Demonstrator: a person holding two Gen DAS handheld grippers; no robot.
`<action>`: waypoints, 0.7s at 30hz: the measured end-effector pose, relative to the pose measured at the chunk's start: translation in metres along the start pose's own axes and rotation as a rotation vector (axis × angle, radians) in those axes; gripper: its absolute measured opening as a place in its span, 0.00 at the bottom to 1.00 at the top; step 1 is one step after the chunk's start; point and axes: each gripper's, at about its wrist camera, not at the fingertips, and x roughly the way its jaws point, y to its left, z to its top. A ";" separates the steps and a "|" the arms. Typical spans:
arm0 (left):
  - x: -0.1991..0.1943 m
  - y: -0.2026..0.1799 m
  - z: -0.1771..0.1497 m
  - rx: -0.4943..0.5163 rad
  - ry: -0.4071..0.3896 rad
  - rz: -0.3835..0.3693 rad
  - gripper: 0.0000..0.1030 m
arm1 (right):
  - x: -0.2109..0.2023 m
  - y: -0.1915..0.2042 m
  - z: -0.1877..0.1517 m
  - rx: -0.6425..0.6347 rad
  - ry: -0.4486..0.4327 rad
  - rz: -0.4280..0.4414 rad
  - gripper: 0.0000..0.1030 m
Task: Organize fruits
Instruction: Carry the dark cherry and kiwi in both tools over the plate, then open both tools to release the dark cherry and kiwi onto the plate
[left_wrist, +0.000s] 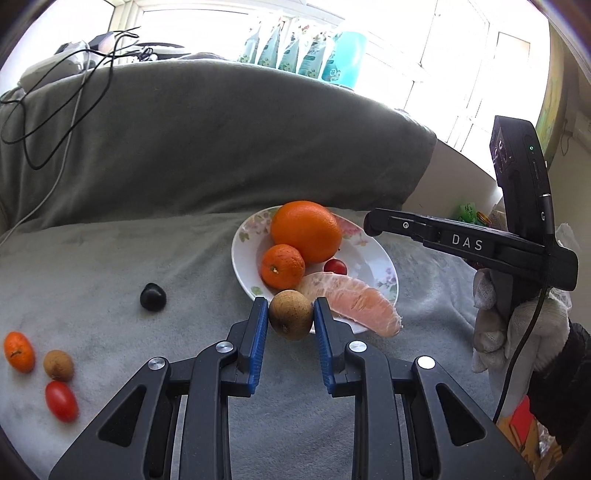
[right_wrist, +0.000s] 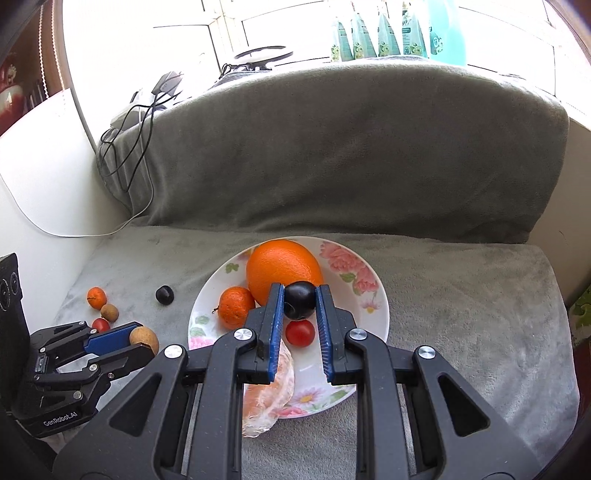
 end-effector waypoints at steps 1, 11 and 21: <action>0.003 -0.002 0.001 0.001 0.004 -0.004 0.23 | 0.002 -0.003 -0.001 0.005 0.004 -0.001 0.18; 0.023 -0.012 0.003 -0.003 0.036 -0.030 0.23 | 0.014 -0.021 -0.006 0.045 0.036 -0.005 0.18; 0.029 -0.013 0.004 -0.007 0.044 -0.029 0.23 | 0.025 -0.021 -0.006 0.047 0.059 0.005 0.18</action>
